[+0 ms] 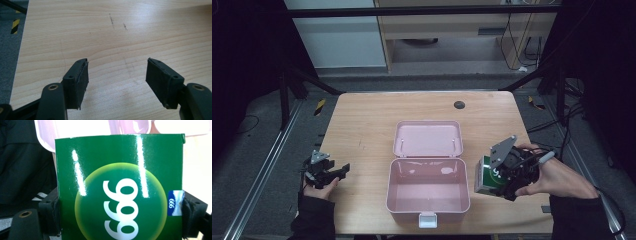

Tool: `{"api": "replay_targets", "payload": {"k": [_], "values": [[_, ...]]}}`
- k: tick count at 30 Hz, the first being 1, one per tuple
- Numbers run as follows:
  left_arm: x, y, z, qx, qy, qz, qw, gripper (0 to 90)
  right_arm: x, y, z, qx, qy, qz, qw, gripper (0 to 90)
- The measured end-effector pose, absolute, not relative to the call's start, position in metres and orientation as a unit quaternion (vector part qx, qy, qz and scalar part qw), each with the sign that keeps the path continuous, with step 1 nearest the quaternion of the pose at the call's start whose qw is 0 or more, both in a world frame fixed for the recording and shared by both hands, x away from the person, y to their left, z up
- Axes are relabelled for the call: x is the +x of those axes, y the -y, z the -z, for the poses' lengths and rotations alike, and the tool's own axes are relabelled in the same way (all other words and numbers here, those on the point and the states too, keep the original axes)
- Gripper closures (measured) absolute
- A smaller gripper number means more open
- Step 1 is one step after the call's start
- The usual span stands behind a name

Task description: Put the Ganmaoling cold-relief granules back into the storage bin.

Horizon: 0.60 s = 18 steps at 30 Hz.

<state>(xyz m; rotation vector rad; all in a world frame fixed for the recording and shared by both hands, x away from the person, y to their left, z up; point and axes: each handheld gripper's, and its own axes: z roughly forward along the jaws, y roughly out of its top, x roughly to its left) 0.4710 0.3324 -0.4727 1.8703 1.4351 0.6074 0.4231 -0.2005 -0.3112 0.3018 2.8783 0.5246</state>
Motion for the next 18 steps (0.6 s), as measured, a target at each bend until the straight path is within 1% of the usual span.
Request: {"api": "replay_targets", "payload": {"k": [18], "values": [[0.471, -0.333, 0.473, 0.721, -0.553, -0.234, 0.346, 33.7, 0.424, 0.172, 0.284, 0.080, -0.975, -0.179, 0.103, 15.9]]}}
